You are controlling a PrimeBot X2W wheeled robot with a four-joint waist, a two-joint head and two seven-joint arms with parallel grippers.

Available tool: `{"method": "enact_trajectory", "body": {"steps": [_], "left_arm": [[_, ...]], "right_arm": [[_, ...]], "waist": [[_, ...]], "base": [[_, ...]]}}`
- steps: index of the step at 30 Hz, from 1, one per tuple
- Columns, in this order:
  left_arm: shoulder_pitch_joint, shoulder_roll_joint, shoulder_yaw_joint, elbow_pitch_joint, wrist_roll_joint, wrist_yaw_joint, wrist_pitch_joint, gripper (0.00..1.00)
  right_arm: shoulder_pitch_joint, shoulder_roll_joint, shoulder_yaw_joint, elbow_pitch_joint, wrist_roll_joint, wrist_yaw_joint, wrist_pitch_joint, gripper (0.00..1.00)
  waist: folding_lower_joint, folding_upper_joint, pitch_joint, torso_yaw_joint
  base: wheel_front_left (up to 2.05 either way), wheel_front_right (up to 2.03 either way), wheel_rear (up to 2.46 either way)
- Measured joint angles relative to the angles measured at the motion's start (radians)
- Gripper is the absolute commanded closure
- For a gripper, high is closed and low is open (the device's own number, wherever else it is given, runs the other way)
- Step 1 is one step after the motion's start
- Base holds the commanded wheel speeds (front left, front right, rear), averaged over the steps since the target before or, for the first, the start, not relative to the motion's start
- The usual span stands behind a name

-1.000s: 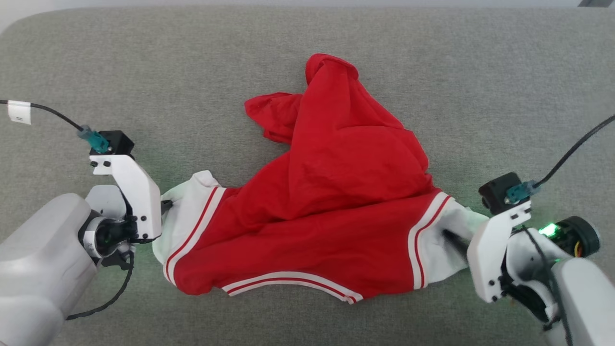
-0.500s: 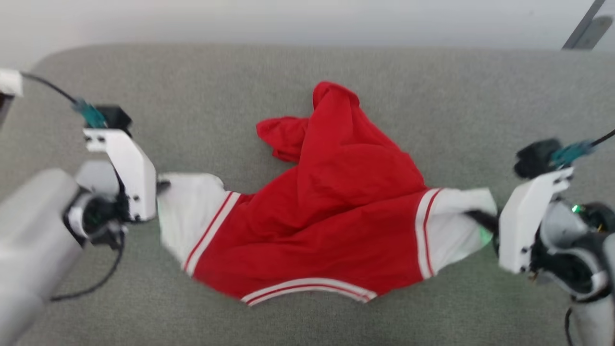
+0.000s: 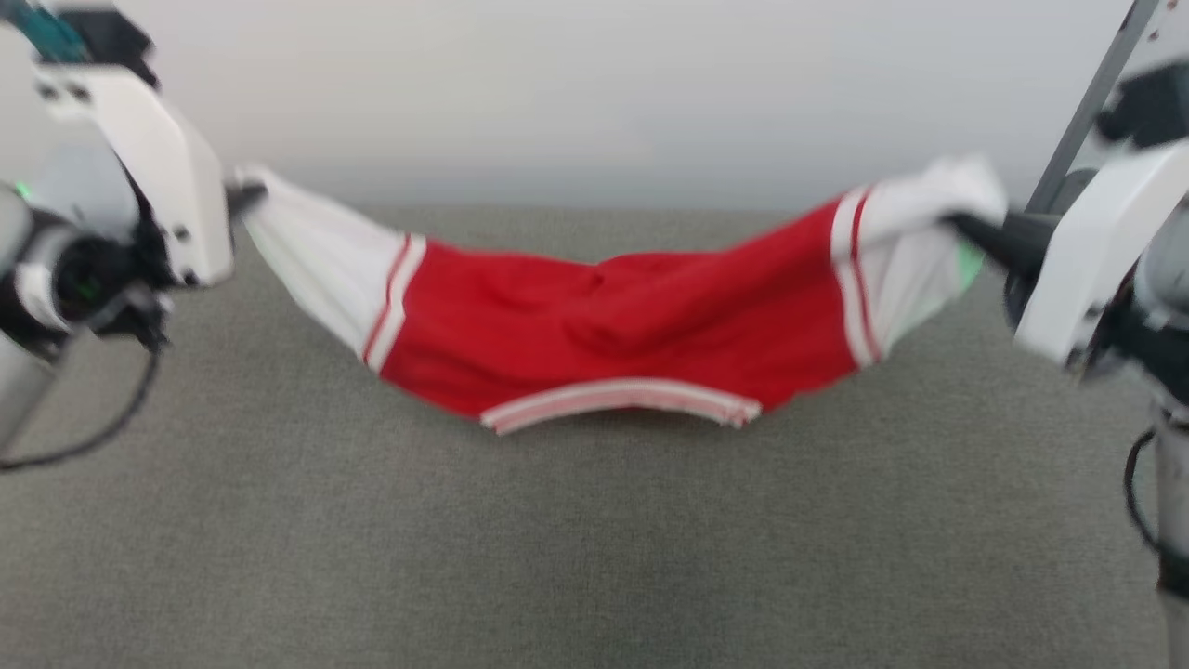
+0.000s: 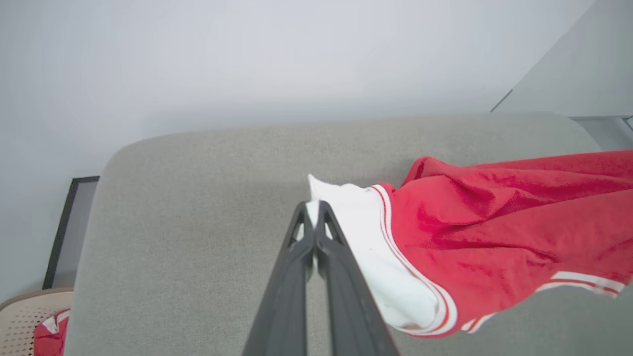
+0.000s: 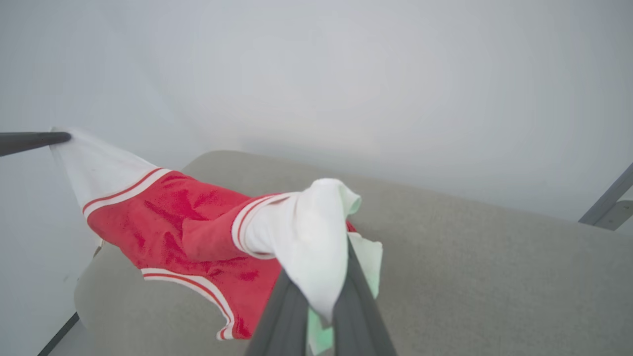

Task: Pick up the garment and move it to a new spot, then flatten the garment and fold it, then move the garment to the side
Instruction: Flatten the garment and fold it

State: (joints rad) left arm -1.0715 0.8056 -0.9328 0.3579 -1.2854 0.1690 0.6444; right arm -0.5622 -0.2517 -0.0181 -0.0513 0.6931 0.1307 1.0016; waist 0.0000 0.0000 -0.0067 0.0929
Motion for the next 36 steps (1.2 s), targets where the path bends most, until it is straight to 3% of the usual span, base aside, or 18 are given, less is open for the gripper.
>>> {"method": "enact_trajectory", "body": {"steps": [10,19,24,28,36], "left_arm": [[-0.124,0.024,0.036,-0.027,0.050,0.024,-0.003,1.00],[-0.182,-0.047,0.030,0.057,0.122,-0.029,-0.112,1.00],[-0.275,-0.110,0.043,0.161,0.187,-0.068,-0.237,1.00],[-0.362,-0.164,0.057,0.257,0.245,-0.107,-0.366,1.00],[-0.519,-0.248,0.078,0.413,0.385,-0.164,-0.765,1.00]], "right_arm": [[-0.194,0.028,-0.007,0.044,-0.035,0.000,-0.092,1.00],[-0.328,0.030,0.024,0.203,-0.132,0.000,-0.284,1.00],[-0.456,0.034,0.053,0.357,-0.216,0.000,-0.459,1.00],[-0.569,0.039,0.062,0.473,-0.313,0.000,-0.690,1.00],[-0.755,0.064,0.074,0.726,-0.474,0.000,-1.067,1.00]], "waist": [[0.0000,0.0000,-0.028,-0.015],[0.0000,0.0000,0.014,-0.020],[0.0000,0.0000,0.084,-0.021],[0.0000,0.0000,0.154,-0.021],[0.0000,0.0000,0.291,-0.010]], "base": [[0.00,0.00,0.00],[0.00,0.00,0.00],[0.00,0.00,0.00],[0.00,0.00,0.00],[0.00,0.00,0.00]]}}
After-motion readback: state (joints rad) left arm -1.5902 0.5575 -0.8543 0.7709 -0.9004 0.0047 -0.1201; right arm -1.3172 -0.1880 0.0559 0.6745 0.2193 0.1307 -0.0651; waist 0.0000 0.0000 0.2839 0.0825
